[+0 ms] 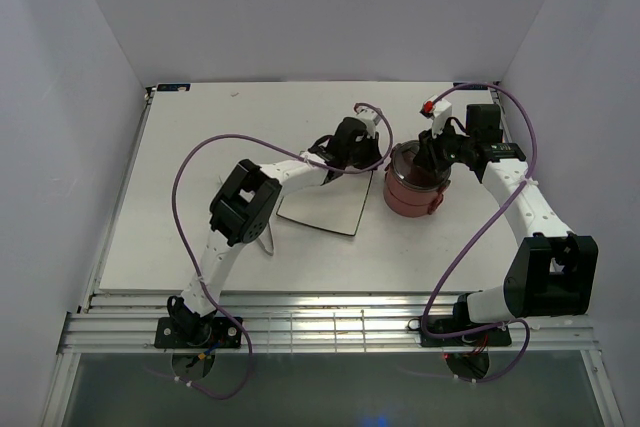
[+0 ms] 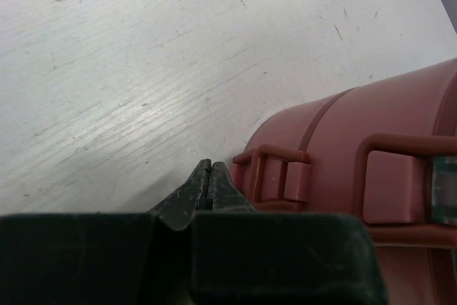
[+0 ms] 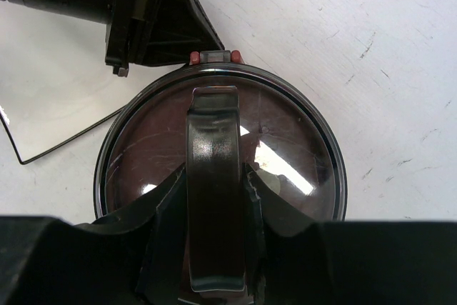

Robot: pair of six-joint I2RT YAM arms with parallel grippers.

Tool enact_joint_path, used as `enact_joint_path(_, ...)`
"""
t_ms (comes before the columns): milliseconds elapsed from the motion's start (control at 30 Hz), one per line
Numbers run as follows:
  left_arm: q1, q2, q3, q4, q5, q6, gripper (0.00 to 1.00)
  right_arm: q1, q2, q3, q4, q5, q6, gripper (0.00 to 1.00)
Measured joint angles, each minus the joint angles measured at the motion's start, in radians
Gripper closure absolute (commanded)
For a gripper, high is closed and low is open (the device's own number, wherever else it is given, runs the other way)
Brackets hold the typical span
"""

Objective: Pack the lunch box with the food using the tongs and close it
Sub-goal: Close the fastener on the packing box.

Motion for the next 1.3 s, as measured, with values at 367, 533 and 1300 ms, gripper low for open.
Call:
enact_joint_path(367,0.068,0.000,-0.018,0.025,0.019,-0.007,1.00,0.000,0.000,0.000,0.000,0.000,0.000,0.82)
enact_joint_path(533,0.047,0.007,-0.018,0.043,0.095,-0.014,1.00,0.000,0.000,0.000,0.000,-0.001,0.000,0.85)
enact_joint_path(1300,-0.037,-0.103,-0.248,0.196,0.124,-0.045,1.00,-0.039,-0.011,-0.017,0.016,-0.013,-0.008,0.78)
